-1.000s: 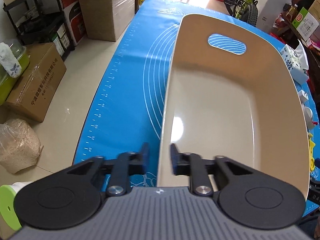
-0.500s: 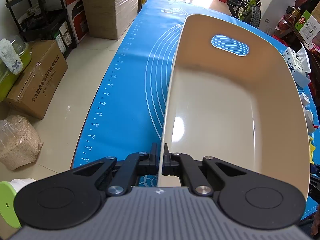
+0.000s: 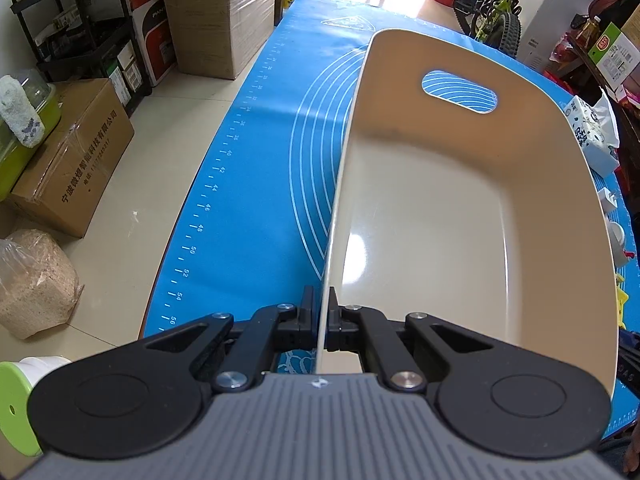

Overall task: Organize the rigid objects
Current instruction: 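Close the right gripper on the white charger and lift it, then carry the charger into the basket and open the right gripper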

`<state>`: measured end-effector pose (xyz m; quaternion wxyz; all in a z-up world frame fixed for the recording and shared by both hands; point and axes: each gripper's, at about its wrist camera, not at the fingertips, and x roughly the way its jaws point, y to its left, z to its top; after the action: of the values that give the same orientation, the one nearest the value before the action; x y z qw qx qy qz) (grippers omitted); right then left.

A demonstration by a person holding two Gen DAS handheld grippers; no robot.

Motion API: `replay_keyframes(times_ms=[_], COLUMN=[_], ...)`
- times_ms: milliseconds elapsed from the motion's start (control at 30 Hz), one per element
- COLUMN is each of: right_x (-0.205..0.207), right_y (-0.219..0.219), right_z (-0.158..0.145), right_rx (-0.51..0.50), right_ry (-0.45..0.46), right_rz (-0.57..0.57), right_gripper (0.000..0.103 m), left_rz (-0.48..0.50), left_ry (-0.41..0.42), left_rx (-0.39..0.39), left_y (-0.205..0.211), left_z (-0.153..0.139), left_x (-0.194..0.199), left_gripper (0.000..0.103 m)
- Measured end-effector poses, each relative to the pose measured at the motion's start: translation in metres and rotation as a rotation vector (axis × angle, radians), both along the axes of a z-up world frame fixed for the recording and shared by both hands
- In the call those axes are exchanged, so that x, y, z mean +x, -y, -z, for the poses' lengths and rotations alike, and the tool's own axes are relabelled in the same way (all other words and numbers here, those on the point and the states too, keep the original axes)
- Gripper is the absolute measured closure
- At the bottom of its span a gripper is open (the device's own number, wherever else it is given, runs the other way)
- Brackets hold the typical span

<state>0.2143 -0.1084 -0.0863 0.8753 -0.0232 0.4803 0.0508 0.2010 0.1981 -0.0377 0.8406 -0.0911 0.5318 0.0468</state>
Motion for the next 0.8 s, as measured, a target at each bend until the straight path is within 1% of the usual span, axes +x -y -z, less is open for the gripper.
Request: replay_keyframes(times_ms=[167,333,467,667,800], right_x=[-0.002,-0.001,0.003,0.016,0.025], right_y=[0.002,-0.003,-0.012,-0.042,-0.069], right_z=[-0.020,-0.049,-0.076,-0.109,-0.115], right_rx=[0.023,0.043,0.061,0.084,0.101], right_ry=[0.048,0.112,0.180,0.255,0.268], right_rz=[0.009,0.012,0.002,-0.045,-0.087], right_gripper=[0.066,0.066,0.066,0.066,0.066], left_rz=[0.001,0.002,0.002,0.004,0.003], left_ry=[0.001,0.001,0.001,0.000,-0.001], left_rx=[-0.003,-0.004,-0.003,0.001,0.001], left_y=[0.000,0.000,0.000,0.000,0.000], left_z=[0.000,0.000,0.000,0.000,0.000], left_x=[0.000,-0.001,0.000,0.000,-0.001], left_gripper=[0.099,0.099,0.099,0.099,0.099])
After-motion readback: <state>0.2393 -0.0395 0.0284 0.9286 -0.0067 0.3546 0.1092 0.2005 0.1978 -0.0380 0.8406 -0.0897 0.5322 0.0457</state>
